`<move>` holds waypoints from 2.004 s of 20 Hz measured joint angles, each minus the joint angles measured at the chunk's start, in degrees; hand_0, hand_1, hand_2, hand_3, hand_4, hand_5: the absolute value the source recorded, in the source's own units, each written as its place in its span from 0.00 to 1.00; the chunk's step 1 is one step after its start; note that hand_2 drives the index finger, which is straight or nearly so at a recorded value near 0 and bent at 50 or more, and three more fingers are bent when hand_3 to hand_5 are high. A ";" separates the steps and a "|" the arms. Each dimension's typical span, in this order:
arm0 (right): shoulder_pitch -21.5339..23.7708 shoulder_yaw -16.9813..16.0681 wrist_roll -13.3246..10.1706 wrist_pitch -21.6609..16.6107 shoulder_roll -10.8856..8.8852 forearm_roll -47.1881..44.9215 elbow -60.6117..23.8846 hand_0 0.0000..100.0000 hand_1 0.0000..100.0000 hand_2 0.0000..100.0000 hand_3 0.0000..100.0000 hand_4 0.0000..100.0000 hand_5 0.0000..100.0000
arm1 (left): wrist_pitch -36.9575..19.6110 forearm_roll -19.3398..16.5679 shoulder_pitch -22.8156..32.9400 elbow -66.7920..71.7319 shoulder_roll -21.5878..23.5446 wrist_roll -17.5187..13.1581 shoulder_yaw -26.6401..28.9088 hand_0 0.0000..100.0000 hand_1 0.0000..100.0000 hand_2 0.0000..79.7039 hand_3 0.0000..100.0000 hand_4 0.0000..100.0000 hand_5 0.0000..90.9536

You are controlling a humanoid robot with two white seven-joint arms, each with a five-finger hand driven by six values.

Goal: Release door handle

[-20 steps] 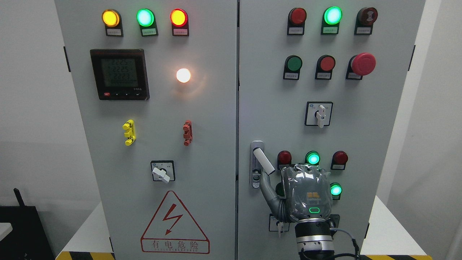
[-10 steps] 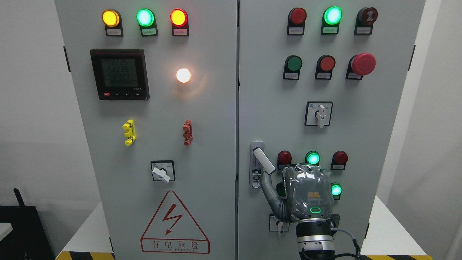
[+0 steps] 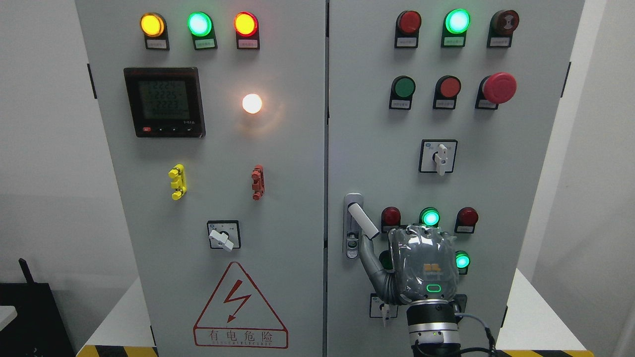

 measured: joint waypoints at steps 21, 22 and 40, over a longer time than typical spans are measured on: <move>-0.15 -0.58 0.00 -0.03 0.00 -0.10 -0.12 0.56 0.01 0.97 1.00 0.91 1.00 | -0.09 0.00 0.00 0.00 0.00 0.00 0.00 0.12 0.39 0.00 0.00 0.00 0.00; -0.17 -0.59 0.00 -0.03 0.01 -0.11 -0.14 0.57 0.01 0.97 1.00 0.91 1.00 | -0.05 0.00 0.00 0.00 0.00 0.00 0.00 0.12 0.39 0.00 0.00 0.00 0.00; -0.42 -0.85 0.00 -0.03 0.07 -0.13 -0.38 0.57 0.01 0.97 1.00 0.91 1.00 | 0.05 0.00 0.00 0.00 0.00 0.00 0.00 0.12 0.39 0.00 0.00 0.00 0.00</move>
